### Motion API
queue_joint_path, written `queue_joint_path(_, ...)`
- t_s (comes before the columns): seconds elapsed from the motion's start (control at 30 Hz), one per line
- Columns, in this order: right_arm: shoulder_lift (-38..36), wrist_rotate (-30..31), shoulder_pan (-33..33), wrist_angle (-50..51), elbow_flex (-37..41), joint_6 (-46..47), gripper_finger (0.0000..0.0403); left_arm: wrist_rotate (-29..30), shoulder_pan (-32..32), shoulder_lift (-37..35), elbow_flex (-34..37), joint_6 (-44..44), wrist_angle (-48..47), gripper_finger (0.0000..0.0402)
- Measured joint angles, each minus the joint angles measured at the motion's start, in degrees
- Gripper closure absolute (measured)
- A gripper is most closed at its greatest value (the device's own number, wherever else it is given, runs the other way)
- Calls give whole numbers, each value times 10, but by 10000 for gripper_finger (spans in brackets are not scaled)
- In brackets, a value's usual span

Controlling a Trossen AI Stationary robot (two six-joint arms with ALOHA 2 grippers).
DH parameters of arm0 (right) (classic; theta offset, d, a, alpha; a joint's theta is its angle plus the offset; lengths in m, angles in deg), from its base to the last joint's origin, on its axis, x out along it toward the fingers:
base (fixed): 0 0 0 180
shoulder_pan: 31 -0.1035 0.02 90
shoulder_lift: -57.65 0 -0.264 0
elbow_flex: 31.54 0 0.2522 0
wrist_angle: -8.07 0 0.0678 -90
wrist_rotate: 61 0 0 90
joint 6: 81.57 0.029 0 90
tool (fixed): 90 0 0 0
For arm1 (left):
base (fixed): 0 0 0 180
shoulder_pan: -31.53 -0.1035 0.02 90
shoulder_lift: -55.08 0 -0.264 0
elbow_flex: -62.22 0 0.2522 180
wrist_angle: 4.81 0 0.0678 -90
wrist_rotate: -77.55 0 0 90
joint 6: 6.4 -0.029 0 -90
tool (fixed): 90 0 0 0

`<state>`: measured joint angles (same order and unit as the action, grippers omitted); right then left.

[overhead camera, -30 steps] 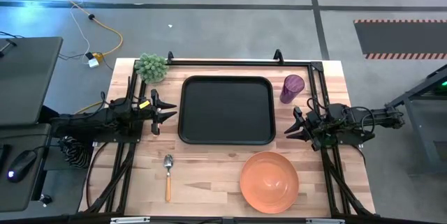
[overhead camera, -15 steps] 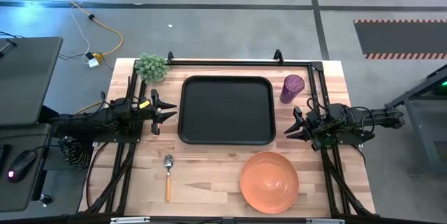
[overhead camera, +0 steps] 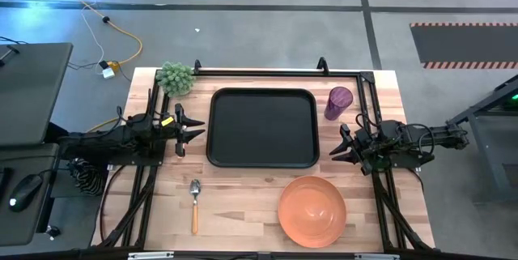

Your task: Pick and place plate/cup/fork/spoon on tray

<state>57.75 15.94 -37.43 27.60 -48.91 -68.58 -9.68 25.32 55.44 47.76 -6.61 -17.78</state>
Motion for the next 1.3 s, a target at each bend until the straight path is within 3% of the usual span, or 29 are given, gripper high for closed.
queue_joint_path(1.3,0,-2,0,0,0,0,324,0,0,0,0,16,3,287)
